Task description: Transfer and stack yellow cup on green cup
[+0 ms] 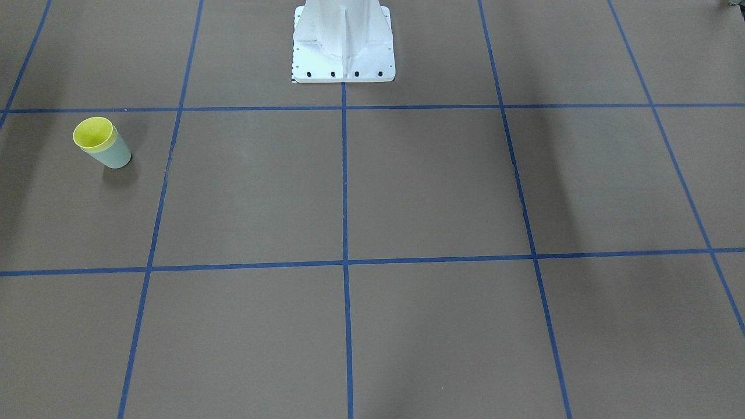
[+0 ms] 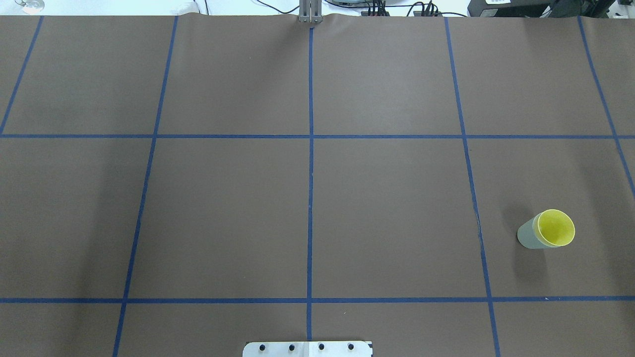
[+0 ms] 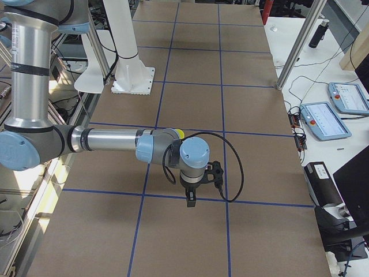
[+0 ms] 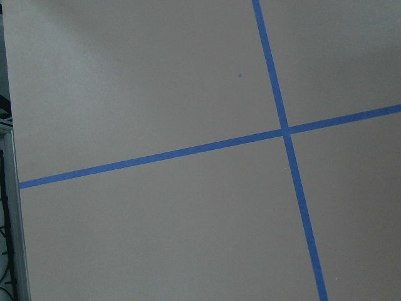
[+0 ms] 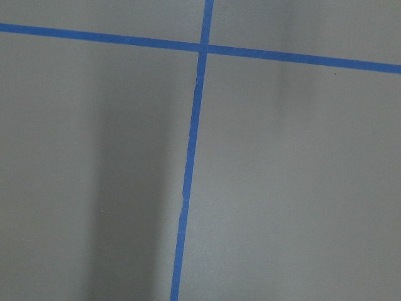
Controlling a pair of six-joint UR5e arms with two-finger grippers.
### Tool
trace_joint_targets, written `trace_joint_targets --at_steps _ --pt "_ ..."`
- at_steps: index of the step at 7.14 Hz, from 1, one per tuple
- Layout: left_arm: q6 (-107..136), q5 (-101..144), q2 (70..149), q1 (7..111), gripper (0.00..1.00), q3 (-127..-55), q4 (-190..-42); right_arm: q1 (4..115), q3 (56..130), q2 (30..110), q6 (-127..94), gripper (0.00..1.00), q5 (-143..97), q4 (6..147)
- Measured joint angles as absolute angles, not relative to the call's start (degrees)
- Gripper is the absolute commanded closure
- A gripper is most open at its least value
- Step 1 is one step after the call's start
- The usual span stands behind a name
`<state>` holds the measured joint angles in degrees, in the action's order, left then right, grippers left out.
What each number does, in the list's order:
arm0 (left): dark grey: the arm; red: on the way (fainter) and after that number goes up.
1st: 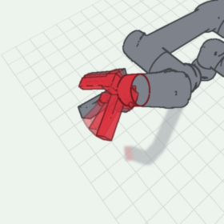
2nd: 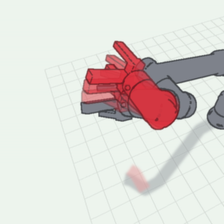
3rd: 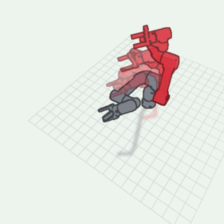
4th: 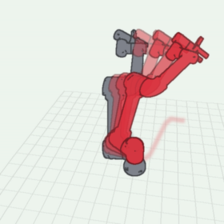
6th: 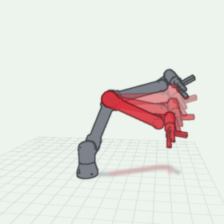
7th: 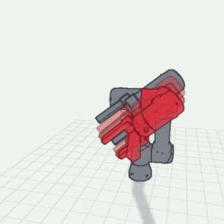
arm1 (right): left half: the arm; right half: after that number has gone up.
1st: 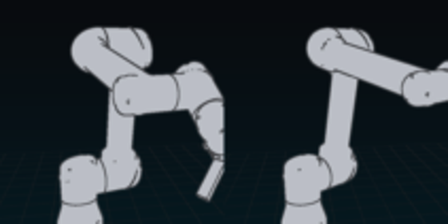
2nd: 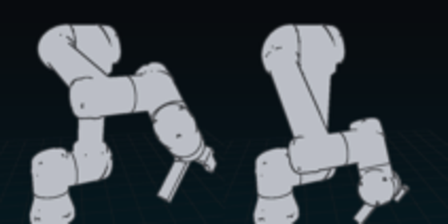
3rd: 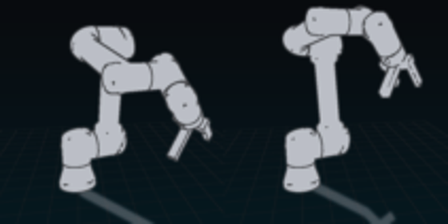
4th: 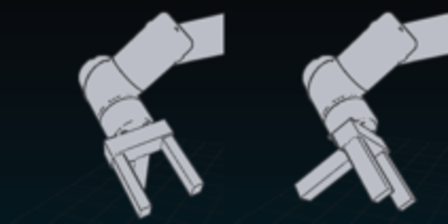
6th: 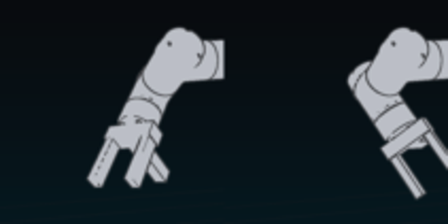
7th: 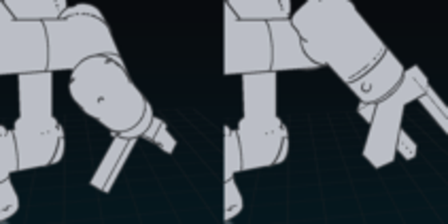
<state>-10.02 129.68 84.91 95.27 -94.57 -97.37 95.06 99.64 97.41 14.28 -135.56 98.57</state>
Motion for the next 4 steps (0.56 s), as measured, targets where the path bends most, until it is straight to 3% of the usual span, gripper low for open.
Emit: trace_joint_targets --at_steps 4 --pt "-9.86 134.50 84.47 95.08 0.00 -98.39 -90.08 94.88 99.07 97.20 12.11 0.00 -135.61 96.97"
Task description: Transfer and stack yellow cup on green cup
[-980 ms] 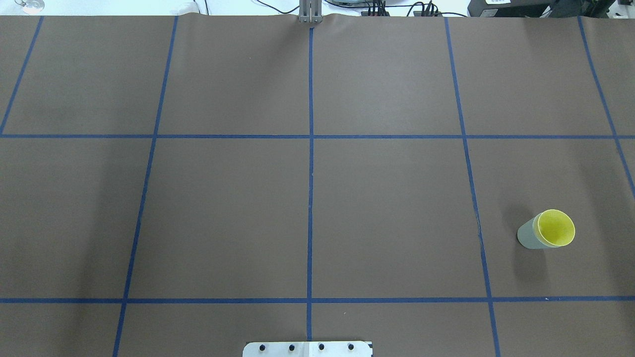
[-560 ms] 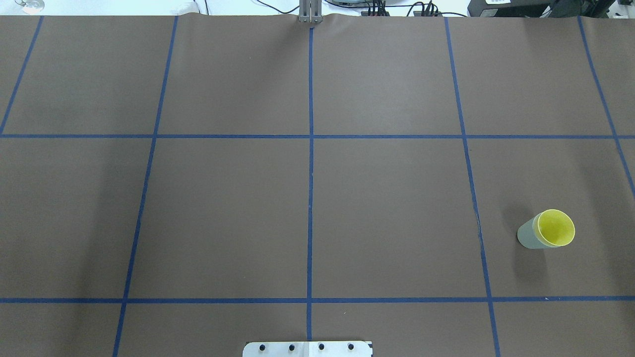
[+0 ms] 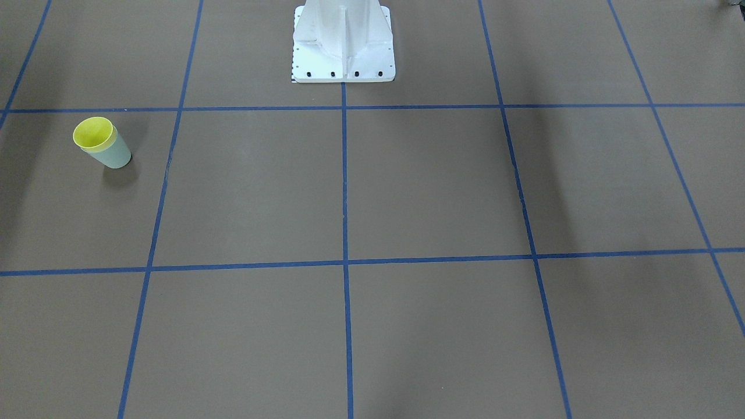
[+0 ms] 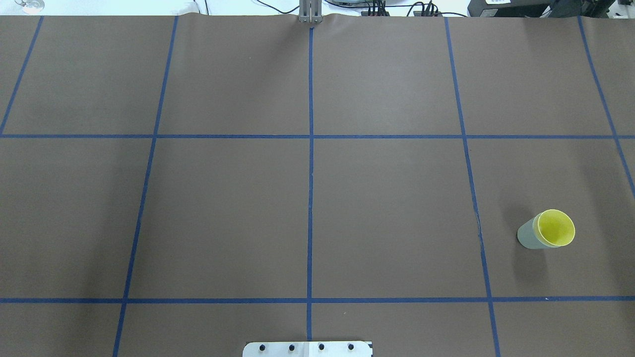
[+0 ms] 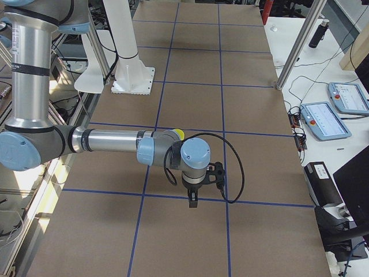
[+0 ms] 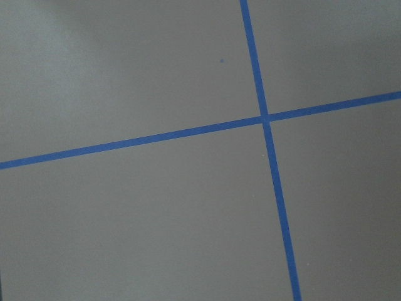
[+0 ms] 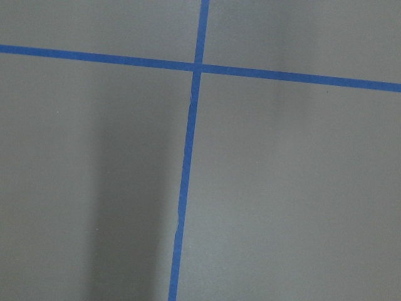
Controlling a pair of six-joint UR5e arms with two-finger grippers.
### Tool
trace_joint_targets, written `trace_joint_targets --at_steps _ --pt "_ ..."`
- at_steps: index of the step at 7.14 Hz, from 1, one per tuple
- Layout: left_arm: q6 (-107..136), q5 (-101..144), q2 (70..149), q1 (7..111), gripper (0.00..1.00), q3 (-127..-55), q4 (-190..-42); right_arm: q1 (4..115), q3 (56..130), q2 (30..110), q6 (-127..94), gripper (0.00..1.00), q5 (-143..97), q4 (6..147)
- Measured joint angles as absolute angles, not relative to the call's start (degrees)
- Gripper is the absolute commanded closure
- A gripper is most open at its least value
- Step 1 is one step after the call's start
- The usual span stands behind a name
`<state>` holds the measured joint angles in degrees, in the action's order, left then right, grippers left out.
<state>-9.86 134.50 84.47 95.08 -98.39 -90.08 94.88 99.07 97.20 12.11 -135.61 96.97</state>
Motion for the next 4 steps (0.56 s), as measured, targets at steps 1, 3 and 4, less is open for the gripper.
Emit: trace_joint_targets --at_steps 1,3,4 --pt "-9.90 135.94 84.47 95.09 0.00 -98.70 -88.84 94.77 99.06 97.10 12.06 0.00 -135.56 96.93" --pt "-9.93 136.75 84.46 95.10 0.00 -98.76 -88.30 93.48 98.88 96.91 10.35 0.00 -135.28 93.94" --pt "-9.93 136.81 84.46 95.10 0.00 -98.80 -88.24 92.33 98.66 96.90 8.01 0.00 -134.86 91.79"
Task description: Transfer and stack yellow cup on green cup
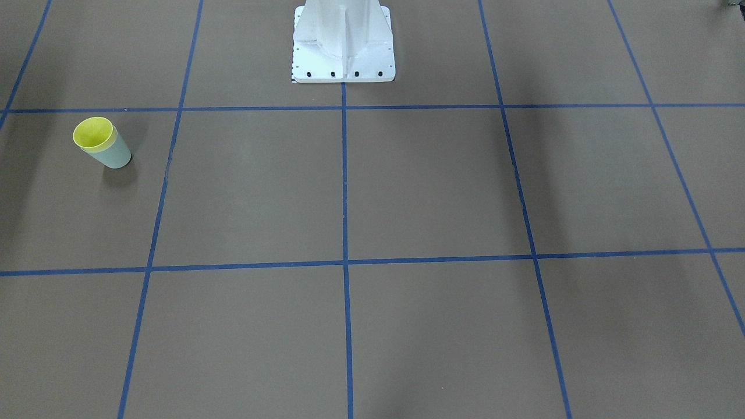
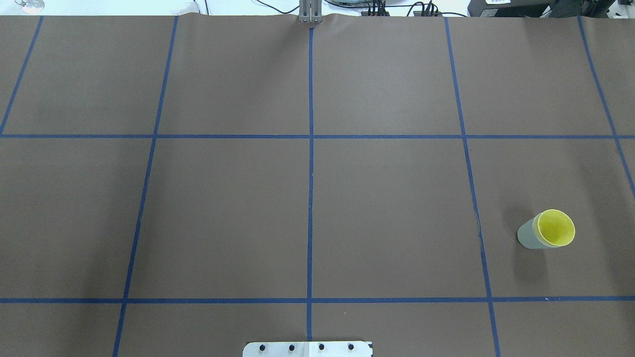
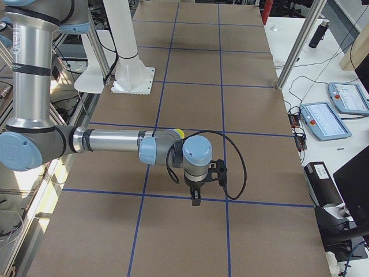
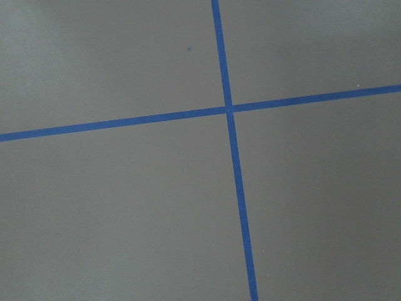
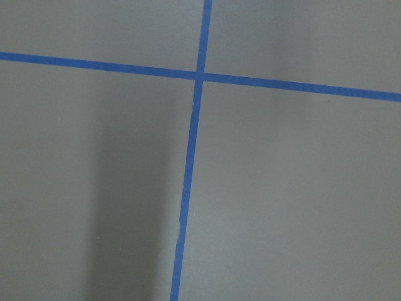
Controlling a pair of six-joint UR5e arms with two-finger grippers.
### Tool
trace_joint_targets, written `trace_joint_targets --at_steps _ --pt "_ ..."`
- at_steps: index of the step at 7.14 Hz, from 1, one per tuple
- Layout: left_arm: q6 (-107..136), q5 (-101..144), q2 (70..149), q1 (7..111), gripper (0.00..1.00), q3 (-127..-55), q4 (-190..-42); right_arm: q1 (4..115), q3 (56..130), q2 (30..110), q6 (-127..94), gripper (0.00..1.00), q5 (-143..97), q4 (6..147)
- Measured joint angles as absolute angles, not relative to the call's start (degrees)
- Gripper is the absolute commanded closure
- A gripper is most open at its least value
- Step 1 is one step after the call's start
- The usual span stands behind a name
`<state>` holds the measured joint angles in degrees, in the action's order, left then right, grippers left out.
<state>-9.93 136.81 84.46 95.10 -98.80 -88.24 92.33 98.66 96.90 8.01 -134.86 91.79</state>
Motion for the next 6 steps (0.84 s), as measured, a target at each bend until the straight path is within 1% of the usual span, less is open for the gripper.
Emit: trace_joint_targets --at_steps 6 --pt "-9.93 136.85 84.29 95.10 0.00 -98.84 -88.15 91.41 98.60 97.03 5.34 0.00 -134.37 89.68"
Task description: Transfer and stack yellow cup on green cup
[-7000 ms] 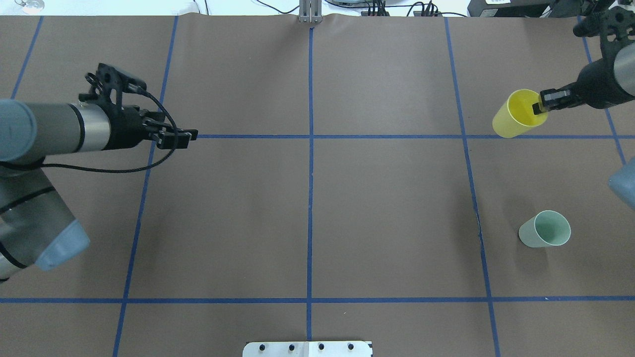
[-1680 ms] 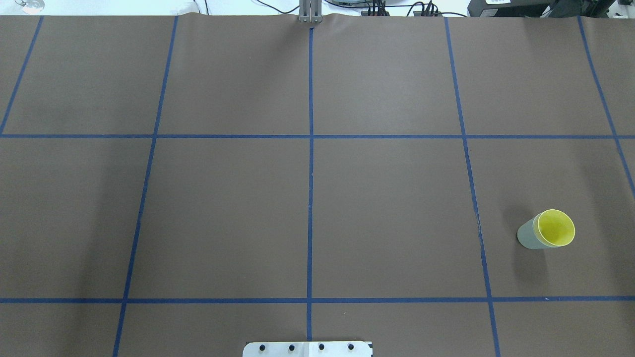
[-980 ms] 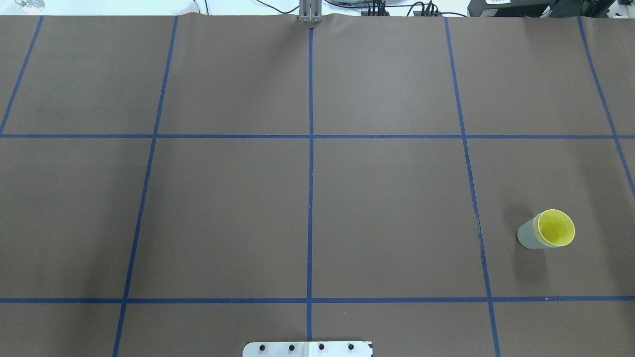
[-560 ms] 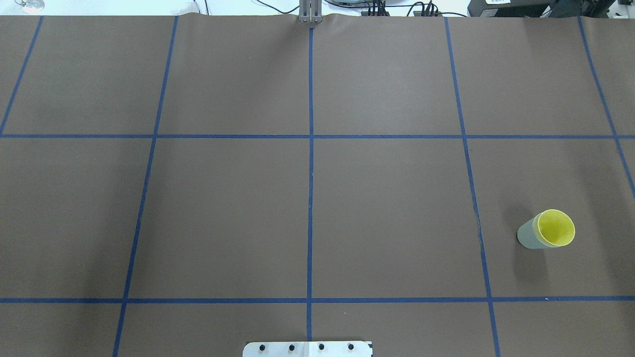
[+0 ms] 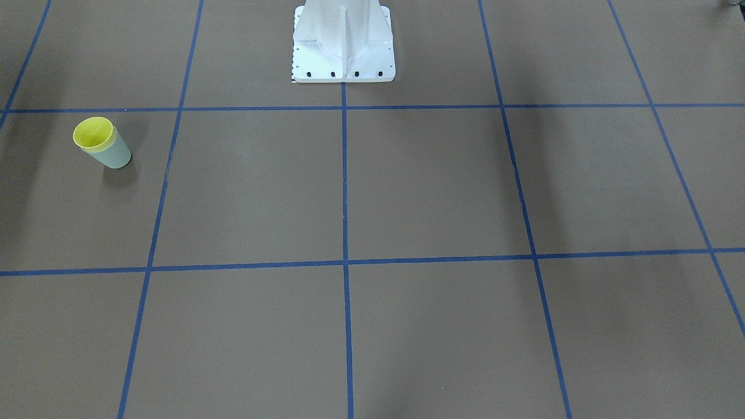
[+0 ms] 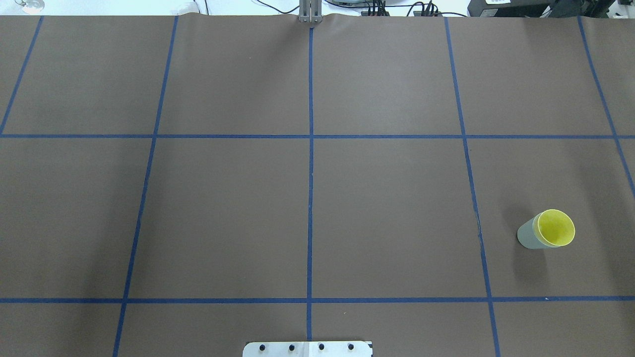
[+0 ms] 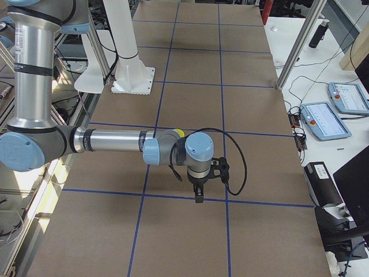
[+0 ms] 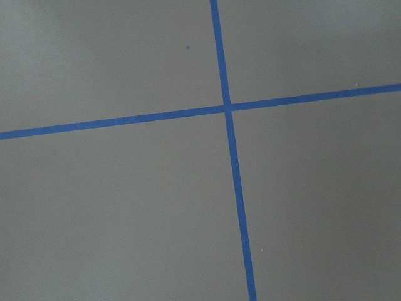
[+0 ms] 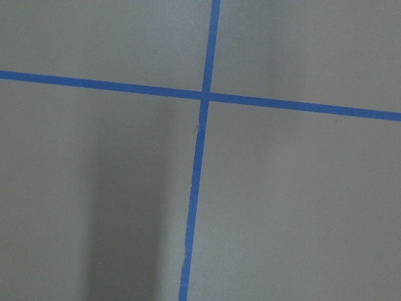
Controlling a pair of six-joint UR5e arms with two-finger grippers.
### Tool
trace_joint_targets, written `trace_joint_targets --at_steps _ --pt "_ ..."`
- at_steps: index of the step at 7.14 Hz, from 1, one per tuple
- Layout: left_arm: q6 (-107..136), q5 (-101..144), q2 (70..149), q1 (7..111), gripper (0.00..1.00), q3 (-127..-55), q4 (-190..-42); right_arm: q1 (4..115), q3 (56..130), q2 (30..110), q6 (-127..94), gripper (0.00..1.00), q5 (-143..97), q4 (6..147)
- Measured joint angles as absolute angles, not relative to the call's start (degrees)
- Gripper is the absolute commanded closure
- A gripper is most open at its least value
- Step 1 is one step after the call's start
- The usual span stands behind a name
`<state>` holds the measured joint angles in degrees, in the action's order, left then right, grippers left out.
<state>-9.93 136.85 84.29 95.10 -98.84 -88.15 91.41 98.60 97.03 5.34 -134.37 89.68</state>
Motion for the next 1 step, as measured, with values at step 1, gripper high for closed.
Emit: trace_joint_targets --at_steps 1 --pt "-9.93 136.83 84.29 95.10 0.00 -98.75 -88.15 91.41 98.64 97.03 5.35 0.00 -134.38 89.66"
